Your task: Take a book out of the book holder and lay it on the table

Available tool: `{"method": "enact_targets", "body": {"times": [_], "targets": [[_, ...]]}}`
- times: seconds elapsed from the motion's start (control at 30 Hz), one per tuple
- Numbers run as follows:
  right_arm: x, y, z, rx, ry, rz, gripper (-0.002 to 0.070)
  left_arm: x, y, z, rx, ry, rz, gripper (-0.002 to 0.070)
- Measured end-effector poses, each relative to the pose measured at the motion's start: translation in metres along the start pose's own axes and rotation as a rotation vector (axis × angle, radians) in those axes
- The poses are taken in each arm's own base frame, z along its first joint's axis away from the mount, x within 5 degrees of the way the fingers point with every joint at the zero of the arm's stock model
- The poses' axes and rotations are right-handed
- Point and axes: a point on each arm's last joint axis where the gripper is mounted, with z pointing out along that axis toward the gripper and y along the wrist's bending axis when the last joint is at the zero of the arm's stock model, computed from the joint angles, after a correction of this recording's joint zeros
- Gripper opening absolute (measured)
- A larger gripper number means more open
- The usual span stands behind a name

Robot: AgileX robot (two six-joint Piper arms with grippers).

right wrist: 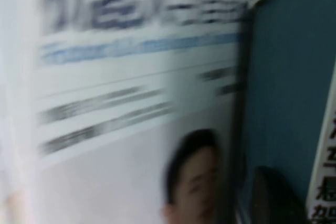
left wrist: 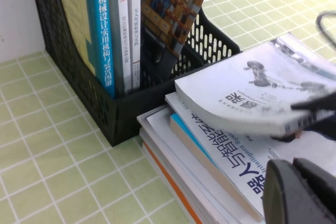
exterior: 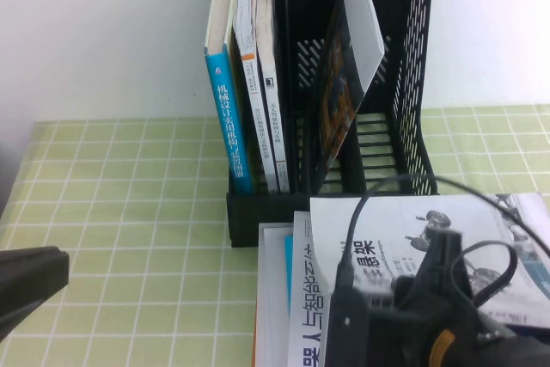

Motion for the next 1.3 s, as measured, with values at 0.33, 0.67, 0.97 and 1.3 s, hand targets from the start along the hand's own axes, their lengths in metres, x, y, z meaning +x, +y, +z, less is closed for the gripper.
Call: {"method": "enact_targets", "body": {"times": [0.33,0.67,0.97,1.3], "targets": [[0.004,0.004,0.006,-0.148,-0.009,0.22,0.016,0.001,0.001,0.001,-0.011,0.007,0.007,-0.0003],[-0.004,-0.006,-0.037,-0.353,-0.182,0.348,0.0466,0.019,0.007,0.014,-0.017,0.066,-0.02,-0.0003],[0.0,-0.062,-0.146,-0.478,-0.637,0.407,0.0173,0.056,0.003,0.015,0.06,-0.089,-0.044,-0.0003],[0.083,-0.069,-0.176,-0.317,-0.54,0.419,0.0001,0.13,0.018,0.024,-0.006,-0.283,-0.049,-0.0003]]}}
